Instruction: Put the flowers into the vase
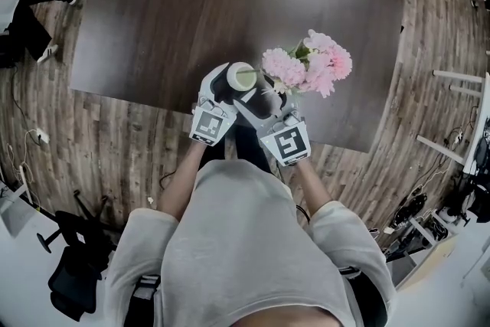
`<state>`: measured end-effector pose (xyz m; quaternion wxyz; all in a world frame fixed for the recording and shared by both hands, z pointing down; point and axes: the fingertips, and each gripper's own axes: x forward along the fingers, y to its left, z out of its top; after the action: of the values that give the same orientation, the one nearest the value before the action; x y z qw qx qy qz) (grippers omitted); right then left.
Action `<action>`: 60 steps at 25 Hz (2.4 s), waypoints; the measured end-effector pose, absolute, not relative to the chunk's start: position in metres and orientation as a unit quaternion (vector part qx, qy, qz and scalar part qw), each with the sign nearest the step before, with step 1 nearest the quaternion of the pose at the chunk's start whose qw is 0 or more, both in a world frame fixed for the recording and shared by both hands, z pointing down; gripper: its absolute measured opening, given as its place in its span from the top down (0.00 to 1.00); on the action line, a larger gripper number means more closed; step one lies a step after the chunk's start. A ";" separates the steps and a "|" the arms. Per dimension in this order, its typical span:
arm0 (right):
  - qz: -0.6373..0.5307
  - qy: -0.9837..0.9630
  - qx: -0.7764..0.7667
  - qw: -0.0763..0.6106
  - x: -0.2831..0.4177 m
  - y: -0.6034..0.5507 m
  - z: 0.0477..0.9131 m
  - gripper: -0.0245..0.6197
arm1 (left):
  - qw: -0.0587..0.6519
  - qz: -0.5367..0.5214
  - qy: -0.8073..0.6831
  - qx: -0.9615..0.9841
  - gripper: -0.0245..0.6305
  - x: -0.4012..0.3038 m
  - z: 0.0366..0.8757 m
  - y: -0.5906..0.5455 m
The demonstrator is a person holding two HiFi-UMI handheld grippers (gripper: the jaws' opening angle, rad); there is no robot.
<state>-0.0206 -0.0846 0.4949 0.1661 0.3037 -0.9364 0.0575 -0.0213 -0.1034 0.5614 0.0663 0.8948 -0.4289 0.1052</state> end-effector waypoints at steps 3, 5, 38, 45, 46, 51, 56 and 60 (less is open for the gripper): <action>0.062 -0.935 0.307 0.166 -0.021 -0.094 0.498 0.40 | 0.066 0.104 -0.428 0.895 0.42 -0.022 0.562 -0.104; 0.073 -0.937 0.301 0.161 -0.022 -0.097 0.500 0.38 | 0.066 0.105 -0.429 0.895 0.42 -0.023 0.562 -0.105; 0.043 -0.934 0.313 0.165 -0.031 -0.095 0.494 0.40 | 0.064 0.108 -0.427 0.896 0.42 -0.021 0.556 -0.106; 0.067 -0.932 0.315 0.167 -0.028 -0.093 0.508 0.40 | 0.063 0.106 -0.429 0.895 0.42 -0.018 0.555 -0.103; 0.072 -0.931 0.316 0.169 -0.028 -0.094 0.511 0.40 | 0.063 0.106 -0.429 0.895 0.42 -0.020 0.556 -0.104; 0.079 -0.928 0.318 0.178 -0.024 -0.094 0.519 0.40 | 0.062 0.107 -0.428 0.895 0.42 -0.020 0.560 -0.103; 0.084 -0.928 0.311 0.185 -0.019 -0.091 0.523 0.40 | 0.065 0.119 -0.428 0.894 0.42 -0.017 0.559 -0.101; 0.088 -0.928 0.311 0.185 -0.017 -0.092 0.525 0.40 | 0.068 0.125 -0.432 0.891 0.42 -0.022 0.565 -0.096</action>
<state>-0.0172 -0.0917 0.5246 0.1852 0.3114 -0.9279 0.0879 -0.0218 -0.0958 0.5651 0.0676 0.8908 -0.4317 0.1246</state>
